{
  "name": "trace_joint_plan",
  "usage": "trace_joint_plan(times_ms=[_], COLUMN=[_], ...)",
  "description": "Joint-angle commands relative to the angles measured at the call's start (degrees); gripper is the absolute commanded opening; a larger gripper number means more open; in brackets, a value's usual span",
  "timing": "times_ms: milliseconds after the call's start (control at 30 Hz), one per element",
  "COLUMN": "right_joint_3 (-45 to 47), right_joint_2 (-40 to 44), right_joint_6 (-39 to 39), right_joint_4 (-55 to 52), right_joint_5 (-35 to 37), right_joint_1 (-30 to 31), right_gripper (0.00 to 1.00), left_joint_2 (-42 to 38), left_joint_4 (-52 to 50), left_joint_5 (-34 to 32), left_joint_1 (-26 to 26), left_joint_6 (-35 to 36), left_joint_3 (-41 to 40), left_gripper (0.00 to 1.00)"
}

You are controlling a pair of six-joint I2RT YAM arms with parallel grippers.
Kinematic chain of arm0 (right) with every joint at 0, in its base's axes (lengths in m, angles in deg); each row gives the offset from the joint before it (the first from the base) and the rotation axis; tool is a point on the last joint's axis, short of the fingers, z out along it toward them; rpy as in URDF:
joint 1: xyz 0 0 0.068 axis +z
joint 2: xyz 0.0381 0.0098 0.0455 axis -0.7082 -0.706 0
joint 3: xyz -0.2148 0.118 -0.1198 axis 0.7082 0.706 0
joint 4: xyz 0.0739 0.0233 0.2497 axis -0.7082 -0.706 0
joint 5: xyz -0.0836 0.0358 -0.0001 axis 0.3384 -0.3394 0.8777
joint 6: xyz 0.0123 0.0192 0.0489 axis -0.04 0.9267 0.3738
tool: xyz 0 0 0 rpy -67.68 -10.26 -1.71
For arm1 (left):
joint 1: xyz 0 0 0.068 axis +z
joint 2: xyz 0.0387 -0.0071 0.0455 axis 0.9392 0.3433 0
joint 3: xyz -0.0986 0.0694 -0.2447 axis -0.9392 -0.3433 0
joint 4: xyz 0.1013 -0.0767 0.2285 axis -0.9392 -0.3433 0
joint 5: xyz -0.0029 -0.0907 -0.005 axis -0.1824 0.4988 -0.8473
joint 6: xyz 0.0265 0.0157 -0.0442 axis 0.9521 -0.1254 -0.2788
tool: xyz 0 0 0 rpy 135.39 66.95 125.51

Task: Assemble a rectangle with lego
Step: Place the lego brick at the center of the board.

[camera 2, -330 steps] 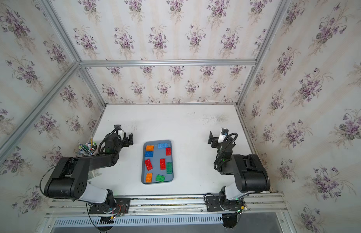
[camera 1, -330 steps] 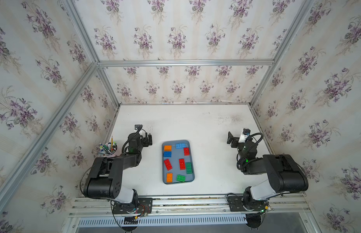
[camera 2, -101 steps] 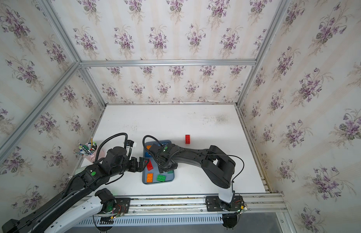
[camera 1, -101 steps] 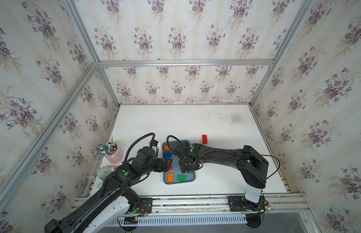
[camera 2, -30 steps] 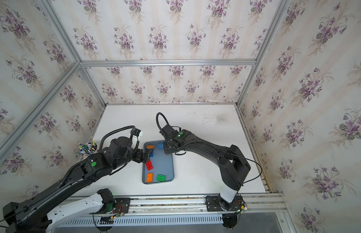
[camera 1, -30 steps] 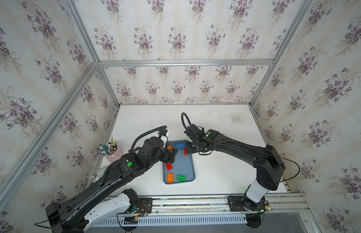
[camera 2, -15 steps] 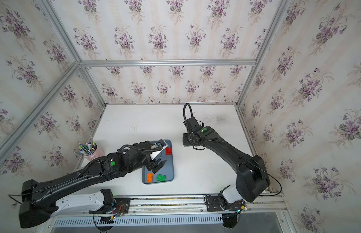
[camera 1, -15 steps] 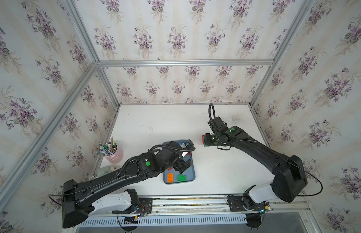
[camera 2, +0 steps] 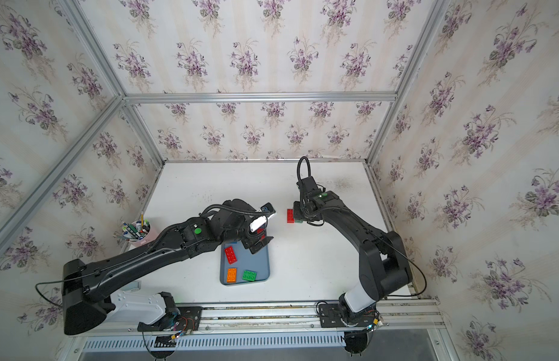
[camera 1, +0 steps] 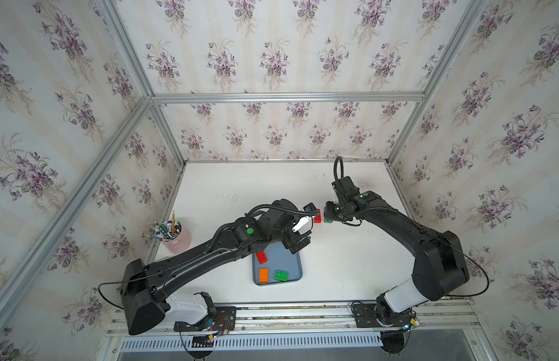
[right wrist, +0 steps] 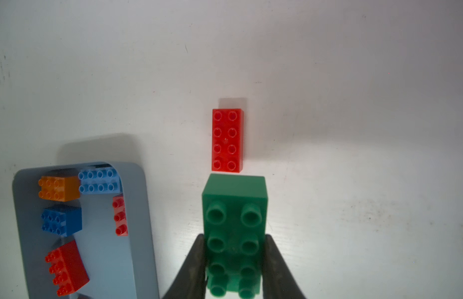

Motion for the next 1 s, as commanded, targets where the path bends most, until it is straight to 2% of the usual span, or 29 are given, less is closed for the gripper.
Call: trace_joint_plan(times_ms=[0, 567, 833, 967], right_joint_3=[-1.81, -7.17, -8.21, -8.08], right_joint_2=[-2.83, -17.89, -19.17, -19.79], right_joint_6=[-2.86, -4.5, -4.55, -4.34], right_joint_4=[2.37, 2.12, 2.11, 2.19], right_joint_5=[0.57, 4.21, 4.57, 4.57], right_joint_1=[-0.02, -0.9, -0.94, -0.96], right_gripper=[0.29, 0.29, 0.31, 0.35], left_joint_2=[-0.89, -1.15, -0.78, -0.46], left_joint_4=[5.11, 4.39, 4.23, 4.13], left_joint_5=[7.72, 4.75, 4.55, 4.09], left_joint_1=[2.7, 3.4, 3.41, 3.36], left_joint_6=[-3.62, -4.82, -4.68, -4.72], left_joint_3=[-1.94, -1.83, -1.69, -1.8], left_gripper=[1.0, 1.0, 1.0, 1.0])
